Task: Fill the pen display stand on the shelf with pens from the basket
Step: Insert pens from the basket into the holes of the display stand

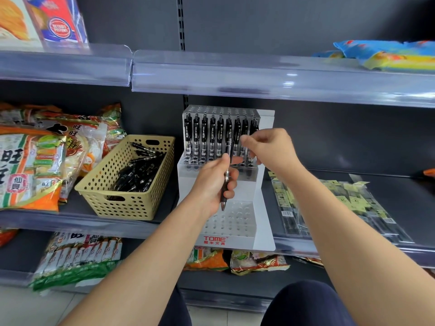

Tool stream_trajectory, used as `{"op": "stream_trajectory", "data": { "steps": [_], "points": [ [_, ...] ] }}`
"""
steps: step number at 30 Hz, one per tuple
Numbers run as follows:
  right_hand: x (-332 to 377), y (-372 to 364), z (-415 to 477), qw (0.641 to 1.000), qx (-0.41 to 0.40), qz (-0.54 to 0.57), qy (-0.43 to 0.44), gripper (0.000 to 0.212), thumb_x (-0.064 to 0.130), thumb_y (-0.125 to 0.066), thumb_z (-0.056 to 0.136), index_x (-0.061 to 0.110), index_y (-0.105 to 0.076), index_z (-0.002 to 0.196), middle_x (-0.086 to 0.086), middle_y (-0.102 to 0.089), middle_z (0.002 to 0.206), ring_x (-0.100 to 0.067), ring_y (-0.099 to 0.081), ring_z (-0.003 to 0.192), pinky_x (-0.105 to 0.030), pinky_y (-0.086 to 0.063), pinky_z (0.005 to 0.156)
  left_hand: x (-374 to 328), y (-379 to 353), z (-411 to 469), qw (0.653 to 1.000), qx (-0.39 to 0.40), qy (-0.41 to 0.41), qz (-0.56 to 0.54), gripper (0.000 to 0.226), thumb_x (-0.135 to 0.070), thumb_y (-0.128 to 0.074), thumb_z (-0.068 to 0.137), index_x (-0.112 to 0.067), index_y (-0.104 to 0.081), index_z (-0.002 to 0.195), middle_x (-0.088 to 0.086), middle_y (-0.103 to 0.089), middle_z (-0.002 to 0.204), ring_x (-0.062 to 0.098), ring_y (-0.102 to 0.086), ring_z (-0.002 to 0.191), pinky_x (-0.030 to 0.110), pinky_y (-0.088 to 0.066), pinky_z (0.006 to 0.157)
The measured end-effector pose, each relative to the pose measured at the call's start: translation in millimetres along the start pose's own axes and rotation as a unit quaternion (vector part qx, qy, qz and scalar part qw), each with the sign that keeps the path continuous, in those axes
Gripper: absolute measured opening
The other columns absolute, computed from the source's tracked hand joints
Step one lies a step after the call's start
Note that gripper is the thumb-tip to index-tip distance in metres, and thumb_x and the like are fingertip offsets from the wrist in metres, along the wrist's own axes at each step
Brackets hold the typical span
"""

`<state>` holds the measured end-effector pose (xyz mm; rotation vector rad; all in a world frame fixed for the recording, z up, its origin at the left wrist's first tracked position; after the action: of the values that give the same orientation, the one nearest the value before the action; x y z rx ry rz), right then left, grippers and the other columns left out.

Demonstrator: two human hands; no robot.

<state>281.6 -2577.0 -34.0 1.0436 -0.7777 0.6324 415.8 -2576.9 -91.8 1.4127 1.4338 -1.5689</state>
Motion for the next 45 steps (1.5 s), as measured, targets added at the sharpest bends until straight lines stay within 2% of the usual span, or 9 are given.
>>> {"op": "stream_trajectory", "data": {
  "steps": [4, 8, 10, 15, 19, 21, 26, 35, 45],
  "points": [
    [6, -4, -7, 0.979, 0.15, 0.124, -0.056, 0.014, 0.026, -0.07, 0.086, 0.013, -0.071, 0.08, 0.0, -0.069, 0.062, -0.006, -0.038, 0.042, -0.017, -0.028, 0.041, -1, -2, -1, 0.999, 0.032, 0.011, -0.026, 0.025, -0.031, -0.039, 0.103, -0.009, -0.052, 0.104, 0.001, -0.044, 0.055, 0.011, -0.034, 0.042, 0.018, -0.02, 0.037],
    [6, -1, -7, 0.973, 0.163, 0.141, -0.077, 0.01, 0.021, -0.074, 0.082, 0.015, -0.067, 0.076, 0.006, -0.065, 0.055, -0.009, -0.06, 0.063, -0.016, -0.029, 0.044, -1, -3, -3, 0.997, 0.071, 0.009, -0.028, 0.028, -0.034, -0.037, 0.103, -0.011, -0.053, 0.096, 0.002, -0.045, 0.057, 0.013, -0.036, 0.045, 0.021, -0.023, 0.04],
    [8, 1, -5, 0.978, 0.131, 0.148, -0.063, 0.012, 0.022, -0.073, 0.083, 0.015, -0.066, 0.075, 0.006, -0.064, 0.059, -0.015, -0.061, 0.069, -0.016, -0.034, 0.043, -1, -4, -2, 0.997, 0.075, 0.005, -0.009, 0.037, -0.039, -0.037, 0.102, -0.011, -0.061, 0.1, 0.003, -0.049, 0.059, 0.015, -0.04, 0.047, 0.022, -0.03, 0.042],
    [17, 12, 2, 0.992, -0.008, 0.127, -0.001, 0.012, 0.021, -0.066, 0.089, 0.013, -0.065, 0.079, -0.001, -0.069, 0.066, -0.012, -0.061, 0.057, -0.021, -0.046, 0.045, 6, 5, 0, 0.995, 0.031, -0.016, 0.089, 0.035, -0.035, -0.041, 0.102, -0.011, -0.065, 0.098, 0.002, -0.053, 0.064, 0.015, -0.046, 0.051, 0.026, -0.039, 0.048],
    [20, 18, 10, 0.991, -0.117, 0.04, 0.05, 0.012, 0.029, -0.065, 0.085, 0.022, -0.066, 0.075, 0.003, -0.07, 0.067, -0.013, -0.068, 0.065, -0.032, -0.056, 0.062, 13, 16, 3, 0.985, 0.001, -0.025, 0.172, 0.023, -0.025, -0.046, 0.101, -0.012, -0.065, 0.098, 0.003, -0.053, 0.07, 0.014, -0.048, 0.053, 0.024, -0.042, 0.046],
    [22, 19, 10, 0.986, -0.153, -0.007, 0.07, 0.013, 0.03, -0.064, 0.085, 0.021, -0.068, 0.077, 0.007, -0.068, 0.065, -0.014, -0.067, 0.068, -0.031, -0.055, 0.068, 14, 20, 5, 0.978, -0.009, -0.029, 0.207, 0.021, -0.023, -0.047, 0.1, -0.011, -0.064, 0.104, 0.003, -0.054, 0.071, 0.014, -0.049, 0.054, 0.025, -0.044, 0.048],
    [24, 17, 4, 0.97, -0.212, -0.066, 0.102, 0.015, 0.03, -0.061, 0.088, 0.017, -0.069, 0.083, 0.019, -0.052, 0.058, -0.008, -0.054, 0.062, -0.021, -0.039, 0.06, 15, 30, 8, 0.957, -0.028, -0.056, 0.282, 0.02, -0.027, -0.051, 0.098, -0.014, -0.062, 0.109, 0.002, -0.057, 0.074, 0.014, -0.051, 0.058, 0.026, -0.047, 0.051],
    [17, 7, 4, 0.968, -0.197, -0.121, 0.094, 0.018, 0.029, -0.062, 0.088, 0.015, -0.072, 0.089, 0.0, -0.072, 0.08, -0.021, -0.064, 0.078, -0.027, -0.049, 0.07, 18, 43, 7, 0.934, -0.044, -0.085, 0.344, 0.01, -0.027, -0.053, 0.097, -0.022, -0.061, 0.094, 0.002, -0.061, 0.079, 0.016, -0.056, 0.061, 0.029, -0.047, 0.055],
    [8, -4, 6, 0.966, -0.146, -0.205, 0.053, 0.03, 0.029, -0.057, 0.089, 0.005, -0.07, 0.076, -0.014, -0.069, 0.069, -0.033, -0.064, 0.068, -0.034, -0.056, 0.063, 14, 49, 7, 0.916, -0.065, -0.099, 0.384, 0.017, -0.031, -0.053, 0.096, -0.02, -0.062, 0.103, 0.002, -0.063, 0.082, 0.018, -0.058, 0.065, 0.034, -0.053, 0.06]
  ]
}}
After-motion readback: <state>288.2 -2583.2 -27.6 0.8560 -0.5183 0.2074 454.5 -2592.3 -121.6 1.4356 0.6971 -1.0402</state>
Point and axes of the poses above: each hand's wrist, its own z-axis towards the middle knuckle, its own y-axis out of the back of the hand, x = y × z, the point moved 3 cm from there along z, towards the middle knuckle
